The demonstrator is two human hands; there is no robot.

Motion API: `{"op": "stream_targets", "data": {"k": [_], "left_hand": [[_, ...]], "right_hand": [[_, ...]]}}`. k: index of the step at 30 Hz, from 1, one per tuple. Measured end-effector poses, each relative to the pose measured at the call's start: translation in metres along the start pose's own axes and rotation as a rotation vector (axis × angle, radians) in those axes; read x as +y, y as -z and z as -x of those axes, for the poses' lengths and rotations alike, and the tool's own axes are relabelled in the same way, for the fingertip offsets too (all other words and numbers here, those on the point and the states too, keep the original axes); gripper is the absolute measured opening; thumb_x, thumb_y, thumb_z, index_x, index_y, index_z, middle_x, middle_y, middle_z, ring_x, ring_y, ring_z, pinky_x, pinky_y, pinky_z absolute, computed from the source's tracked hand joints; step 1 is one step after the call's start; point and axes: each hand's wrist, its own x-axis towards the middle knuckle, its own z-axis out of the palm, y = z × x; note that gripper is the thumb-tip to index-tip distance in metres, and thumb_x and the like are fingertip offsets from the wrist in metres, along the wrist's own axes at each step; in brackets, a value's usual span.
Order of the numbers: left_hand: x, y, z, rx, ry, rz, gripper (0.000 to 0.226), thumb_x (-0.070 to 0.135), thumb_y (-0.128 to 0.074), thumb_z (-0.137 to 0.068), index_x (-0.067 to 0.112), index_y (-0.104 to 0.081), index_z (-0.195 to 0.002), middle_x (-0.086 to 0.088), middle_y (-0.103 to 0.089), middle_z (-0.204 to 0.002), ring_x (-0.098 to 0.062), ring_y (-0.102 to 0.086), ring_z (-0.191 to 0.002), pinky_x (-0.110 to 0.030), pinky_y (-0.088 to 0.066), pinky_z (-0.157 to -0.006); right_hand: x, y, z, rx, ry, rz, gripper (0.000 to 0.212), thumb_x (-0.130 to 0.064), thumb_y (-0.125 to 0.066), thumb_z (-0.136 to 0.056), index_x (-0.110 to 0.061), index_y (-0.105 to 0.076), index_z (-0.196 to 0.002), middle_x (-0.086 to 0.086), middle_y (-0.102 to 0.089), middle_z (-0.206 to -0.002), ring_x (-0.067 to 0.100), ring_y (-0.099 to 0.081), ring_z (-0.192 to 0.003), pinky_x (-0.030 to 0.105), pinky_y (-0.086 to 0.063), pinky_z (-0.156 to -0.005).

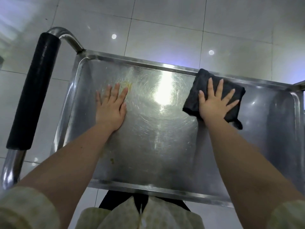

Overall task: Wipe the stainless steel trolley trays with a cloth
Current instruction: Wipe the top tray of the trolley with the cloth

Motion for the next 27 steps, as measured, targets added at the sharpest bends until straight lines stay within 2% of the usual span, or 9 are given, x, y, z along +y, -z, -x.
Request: {"op": "stream_targets", "data": {"k": [3, 7, 9, 11, 14, 17, 20, 24, 27], "left_hand": [[0.001, 0.001, 0.000, -0.006, 0.006, 0.007, 0.056, 0.044, -0.011, -0.098, 0.036, 0.000, -0.153, 0.004, 0.003, -0.163, -0.022, 0.006, -0.150, -0.052, 0.013, -0.117], [0.000, 0.000, -0.001, 0.005, 0.010, 0.003, 0.056, 0.039, -0.021, -0.101, 0.034, -0.006, -0.155, 0.004, -0.001, -0.164, -0.023, 0.001, -0.150, -0.054, 0.009, -0.117], [0.000, -0.001, -0.001, 0.006, 0.002, -0.004, 0.057, 0.035, -0.024, -0.100, 0.029, -0.009, -0.155, 0.003, -0.004, -0.164, -0.025, -0.002, -0.150, -0.057, 0.006, -0.117], [-0.001, -0.001, -0.002, -0.003, 0.004, -0.005, 0.058, 0.037, -0.020, -0.100, 0.028, -0.004, -0.155, 0.002, -0.003, -0.164, -0.024, -0.001, -0.150, -0.057, 0.006, -0.117], [0.000, -0.001, -0.002, -0.019, 0.016, -0.012, 0.055, 0.043, -0.012, -0.100, 0.036, 0.005, -0.151, 0.005, 0.003, -0.163, -0.022, 0.006, -0.150, -0.055, 0.010, -0.117], [0.000, -0.002, -0.001, -0.015, 0.012, 0.000, 0.054, 0.043, -0.011, -0.099, 0.038, 0.007, -0.150, 0.005, 0.005, -0.163, -0.022, 0.007, -0.150, -0.054, 0.011, -0.117], [-0.001, -0.003, -0.001, -0.008, -0.001, 0.000, 0.055, 0.044, -0.008, -0.099, 0.038, 0.006, -0.151, 0.004, 0.005, -0.163, -0.022, 0.007, -0.150, -0.055, 0.011, -0.117], [-0.003, -0.003, -0.001, -0.014, -0.007, 0.009, 0.055, 0.044, -0.009, -0.099, 0.038, 0.003, -0.152, 0.005, 0.004, -0.163, -0.022, 0.008, -0.150, -0.055, 0.011, -0.117], [-0.003, -0.002, -0.003, -0.019, -0.009, 0.015, 0.055, 0.041, -0.016, -0.101, 0.037, -0.001, -0.154, 0.006, 0.005, -0.163, -0.021, 0.009, -0.150, -0.056, 0.010, -0.117]], "right_hand": [[-0.054, -0.011, 0.019, 0.009, 0.037, -0.006, 0.065, -0.070, -0.006, -0.091, -0.047, 0.009, -0.151, -0.008, 0.015, -0.162, 0.047, 0.016, -0.144, 0.072, 0.008, -0.107], [-0.141, -0.033, 0.079, -0.049, 0.357, 0.059, 0.066, -0.070, -0.005, -0.090, -0.047, 0.012, -0.149, -0.007, 0.017, -0.162, 0.049, 0.019, -0.142, 0.071, 0.017, -0.104], [-0.157, -0.039, 0.104, -0.078, 0.498, 0.085, 0.065, -0.069, -0.007, -0.090, -0.047, 0.008, -0.150, -0.006, 0.013, -0.163, 0.046, 0.019, -0.143, 0.069, 0.019, -0.105], [-0.146, -0.037, 0.100, -0.079, 0.559, 0.081, 0.063, -0.069, -0.010, -0.093, -0.049, 0.006, -0.150, -0.009, 0.010, -0.163, 0.042, 0.018, -0.145, 0.067, 0.020, -0.106], [-0.091, -0.029, 0.073, -0.051, 0.407, 0.051, 0.061, -0.070, -0.010, -0.093, -0.053, 0.007, -0.148, -0.014, 0.012, -0.162, 0.038, 0.017, -0.146, 0.065, 0.020, -0.107], [-0.009, -0.018, 0.054, -0.016, 0.121, 0.002, 0.062, -0.070, -0.012, -0.092, -0.053, 0.006, -0.149, -0.013, 0.011, -0.162, 0.037, 0.013, -0.147, 0.067, 0.011, -0.111], [0.041, -0.009, 0.052, -0.032, -0.026, -0.012, 0.063, -0.070, -0.007, -0.091, -0.051, 0.007, -0.150, -0.012, 0.011, -0.163, 0.037, 0.013, -0.147, 0.068, 0.006, -0.111], [0.006, -0.018, 0.070, -0.030, -0.056, -0.008, 0.063, -0.068, -0.007, -0.093, -0.048, 0.013, -0.149, -0.009, 0.017, -0.162, 0.041, 0.017, -0.145, 0.070, 0.006, -0.109], [-0.061, -0.036, 0.101, -0.044, 0.205, 0.037, 0.064, -0.068, -0.007, -0.092, -0.047, 0.015, -0.148, -0.009, 0.022, -0.159, 0.046, 0.020, -0.143, 0.071, 0.012, -0.107]]}}
